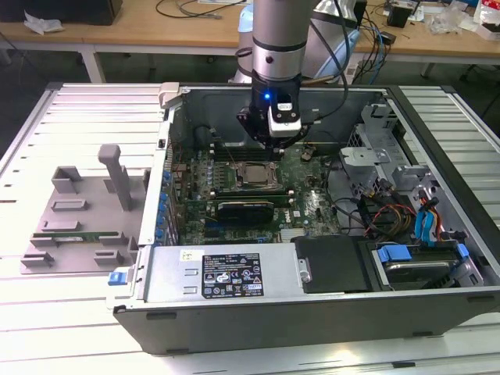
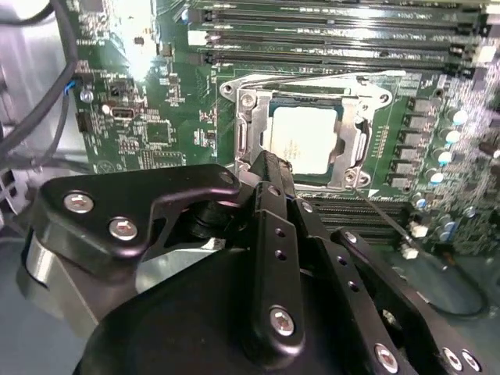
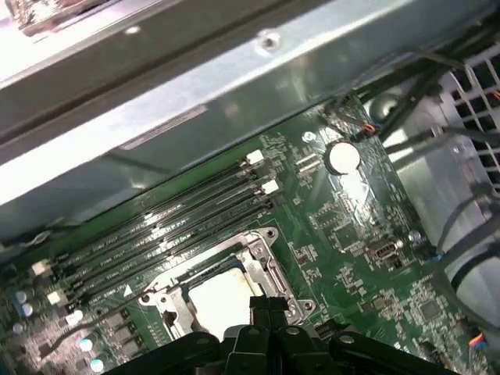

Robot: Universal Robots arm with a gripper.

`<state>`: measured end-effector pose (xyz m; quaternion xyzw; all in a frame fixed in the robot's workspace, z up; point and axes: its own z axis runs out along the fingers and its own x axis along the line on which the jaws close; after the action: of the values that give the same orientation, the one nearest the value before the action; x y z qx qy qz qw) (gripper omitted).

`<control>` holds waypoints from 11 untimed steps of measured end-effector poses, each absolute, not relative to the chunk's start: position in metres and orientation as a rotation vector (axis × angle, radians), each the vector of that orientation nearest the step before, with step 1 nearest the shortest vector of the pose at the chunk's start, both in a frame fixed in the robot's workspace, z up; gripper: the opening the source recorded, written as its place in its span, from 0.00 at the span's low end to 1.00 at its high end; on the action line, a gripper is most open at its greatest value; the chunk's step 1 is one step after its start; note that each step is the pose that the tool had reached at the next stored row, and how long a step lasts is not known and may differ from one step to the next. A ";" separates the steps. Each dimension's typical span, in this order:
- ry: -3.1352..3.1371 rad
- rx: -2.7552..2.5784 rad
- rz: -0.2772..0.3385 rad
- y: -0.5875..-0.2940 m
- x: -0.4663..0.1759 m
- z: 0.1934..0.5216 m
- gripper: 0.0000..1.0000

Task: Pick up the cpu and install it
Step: 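Close the cpu cover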

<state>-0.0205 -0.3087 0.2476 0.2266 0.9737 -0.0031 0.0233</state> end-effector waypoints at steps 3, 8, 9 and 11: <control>3.039 0.586 -0.007 -0.309 -0.020 0.248 0.11; 3.078 0.318 -0.001 -0.309 -0.020 0.248 0.11; 3.081 0.285 0.000 -0.309 -0.020 0.248 0.11; 3.087 0.213 0.002 -0.309 -0.020 0.248 0.11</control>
<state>-0.0205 -0.3087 0.2476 0.0689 0.9973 0.0007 0.0235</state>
